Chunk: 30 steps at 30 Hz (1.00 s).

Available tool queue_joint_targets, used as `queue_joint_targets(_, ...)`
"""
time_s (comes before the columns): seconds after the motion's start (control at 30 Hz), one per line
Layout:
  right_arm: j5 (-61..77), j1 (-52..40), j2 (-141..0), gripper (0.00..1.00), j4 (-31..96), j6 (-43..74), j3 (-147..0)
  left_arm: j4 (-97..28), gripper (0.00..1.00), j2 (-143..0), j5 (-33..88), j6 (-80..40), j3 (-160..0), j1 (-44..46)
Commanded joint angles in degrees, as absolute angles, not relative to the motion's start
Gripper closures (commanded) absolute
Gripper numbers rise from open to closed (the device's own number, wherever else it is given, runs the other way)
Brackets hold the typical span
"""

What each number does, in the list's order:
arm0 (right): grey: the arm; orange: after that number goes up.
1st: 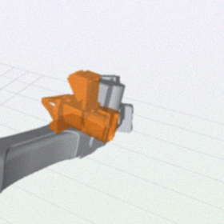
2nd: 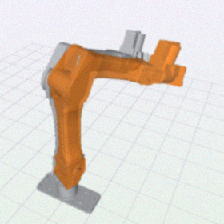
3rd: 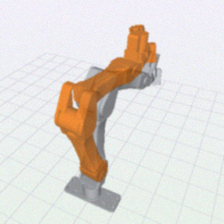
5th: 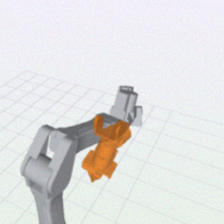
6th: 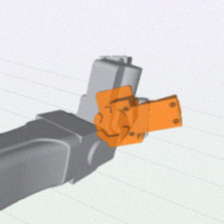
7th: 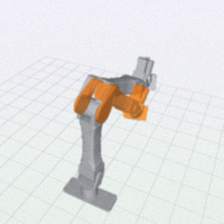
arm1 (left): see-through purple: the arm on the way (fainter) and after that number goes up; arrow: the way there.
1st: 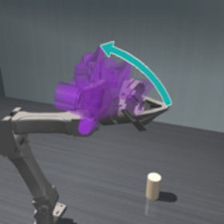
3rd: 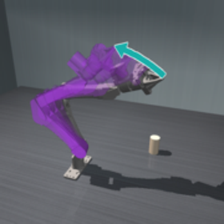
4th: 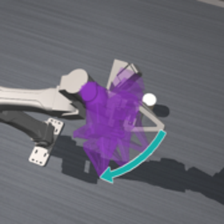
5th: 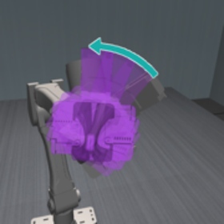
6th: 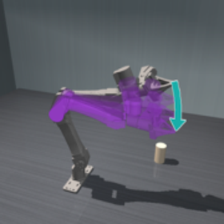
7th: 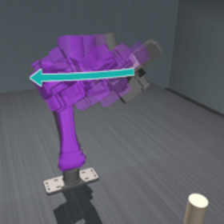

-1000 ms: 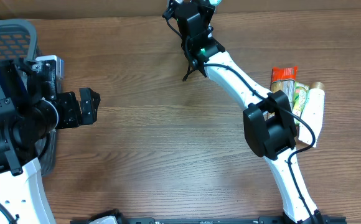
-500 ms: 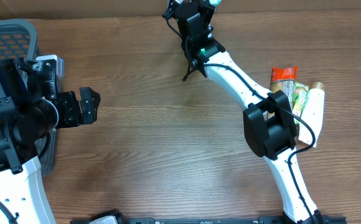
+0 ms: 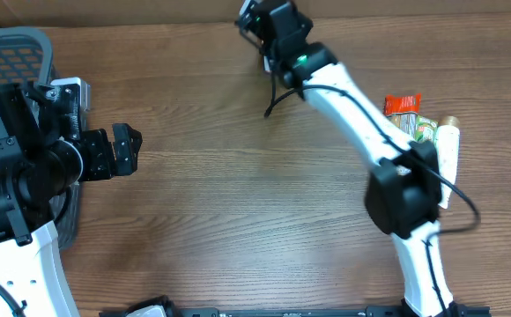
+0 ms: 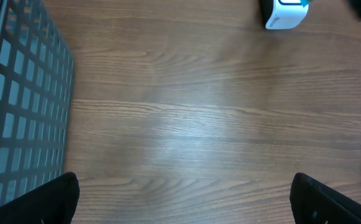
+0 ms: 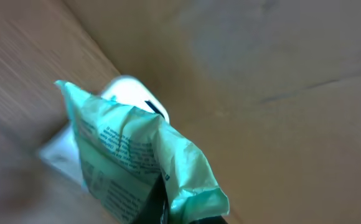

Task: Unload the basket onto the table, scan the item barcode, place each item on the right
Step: 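Carry the mint-green pack right and set it on the item pile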

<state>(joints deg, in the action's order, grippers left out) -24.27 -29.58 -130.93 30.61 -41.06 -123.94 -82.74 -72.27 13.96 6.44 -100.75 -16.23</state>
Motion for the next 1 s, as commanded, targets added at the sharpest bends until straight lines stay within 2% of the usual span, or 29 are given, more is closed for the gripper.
queue_joint_targets(0.0, -5.67, -26.33, -116.57, 0.96, 34.96, -20.08, -124.97, -82.65, 0.01, -72.38, 14.46, 7.51, -100.53, -16.47)
queue_joint_targets(0.23, 13.56, -16.67, -105.75, 0.96, 53.54, 8.97, -124.97, -82.65, 0.00, -72.38, 14.46, 7.51, -100.53, -16.47)
queue_joint_targets(0.4, 12.95, -5.74, -104.47, 0.96, 75.24, 25.28, -124.55, -82.65, 0.01, -72.38, 14.48, 7.51, -100.53, -16.47)
queue_joint_targets(0.5, 8.84, -0.12, -104.90, 0.96, 82.35, 29.28, -120.88, -82.65, 0.01, -72.38, 14.46, 7.51, -100.53, -16.47)
queue_joint_targets(0.63, 4.56, 6.39, -104.90, 0.96, 80.27, 30.57, -111.15, -82.65, 0.00, -72.38, 14.48, 7.51, -100.53, -16.47)
queue_joint_targets(0.97, 4.10, 18.31, -104.90, 0.96, 67.61, 33.08, -89.65, -82.63, 0.00, -72.38, 14.46, 7.51, -100.53, -16.47)
